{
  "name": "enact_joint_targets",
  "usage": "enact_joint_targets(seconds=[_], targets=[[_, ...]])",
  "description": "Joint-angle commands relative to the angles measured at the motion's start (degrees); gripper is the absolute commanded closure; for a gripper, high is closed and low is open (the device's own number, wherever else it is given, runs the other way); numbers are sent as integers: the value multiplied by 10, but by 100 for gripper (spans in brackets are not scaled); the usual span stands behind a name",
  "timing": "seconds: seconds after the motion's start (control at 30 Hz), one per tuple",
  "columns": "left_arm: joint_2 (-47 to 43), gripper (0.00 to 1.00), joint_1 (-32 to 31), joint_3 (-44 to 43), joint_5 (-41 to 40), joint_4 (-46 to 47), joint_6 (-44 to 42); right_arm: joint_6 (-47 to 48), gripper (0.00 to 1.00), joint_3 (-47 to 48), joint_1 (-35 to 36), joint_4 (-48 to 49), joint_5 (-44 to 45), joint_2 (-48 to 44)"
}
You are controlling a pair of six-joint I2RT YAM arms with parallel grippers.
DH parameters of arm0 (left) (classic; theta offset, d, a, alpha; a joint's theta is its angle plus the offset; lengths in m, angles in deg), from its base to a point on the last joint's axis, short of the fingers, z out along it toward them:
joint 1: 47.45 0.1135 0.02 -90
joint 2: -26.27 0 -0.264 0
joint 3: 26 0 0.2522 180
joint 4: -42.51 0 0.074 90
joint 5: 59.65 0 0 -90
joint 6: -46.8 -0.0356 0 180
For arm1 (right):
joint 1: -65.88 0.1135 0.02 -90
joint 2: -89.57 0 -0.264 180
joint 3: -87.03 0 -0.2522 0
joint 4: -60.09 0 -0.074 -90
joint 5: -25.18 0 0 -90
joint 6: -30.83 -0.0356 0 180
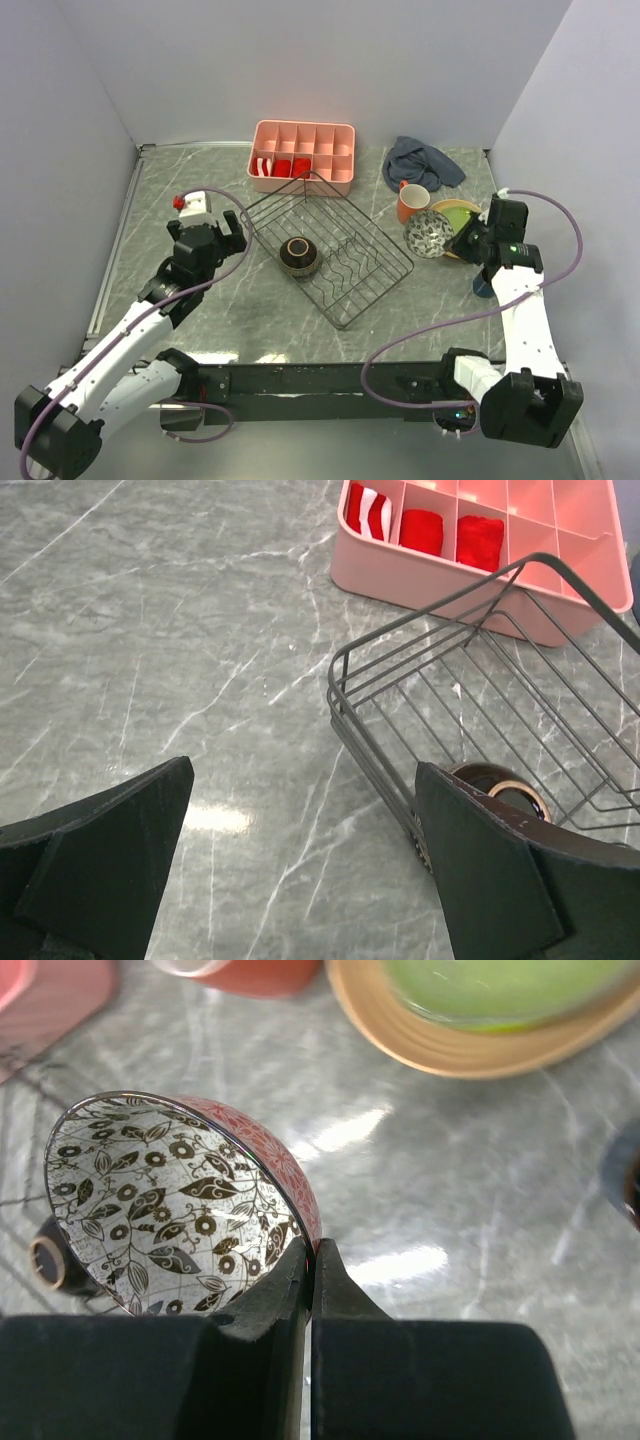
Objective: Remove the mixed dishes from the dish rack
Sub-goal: Place the bowl at the center of the board.
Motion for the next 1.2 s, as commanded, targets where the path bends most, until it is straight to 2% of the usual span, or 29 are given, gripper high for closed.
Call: enact_joint_targets(seconds=[0.0, 0.27, 0.83, 1.03, 1.17], targets=[[17, 1, -1, -3, -12, 58, -21, -22, 100, -20, -31, 14, 2, 5], [8, 1, 0, -3, -6, 65, -30, -39, 100, -73, -75, 47, 20, 38], [-10, 1, -1, 2, 5, 69, -33, -121, 99, -172, -108, 130, 65, 61], [-8, 1, -1, 3, 9, 70, -33, -125, 89, -187, -113, 144, 79, 74], [-7, 1, -1, 3, 11, 70, -33, -124, 73, -197, -115, 149, 84, 69]])
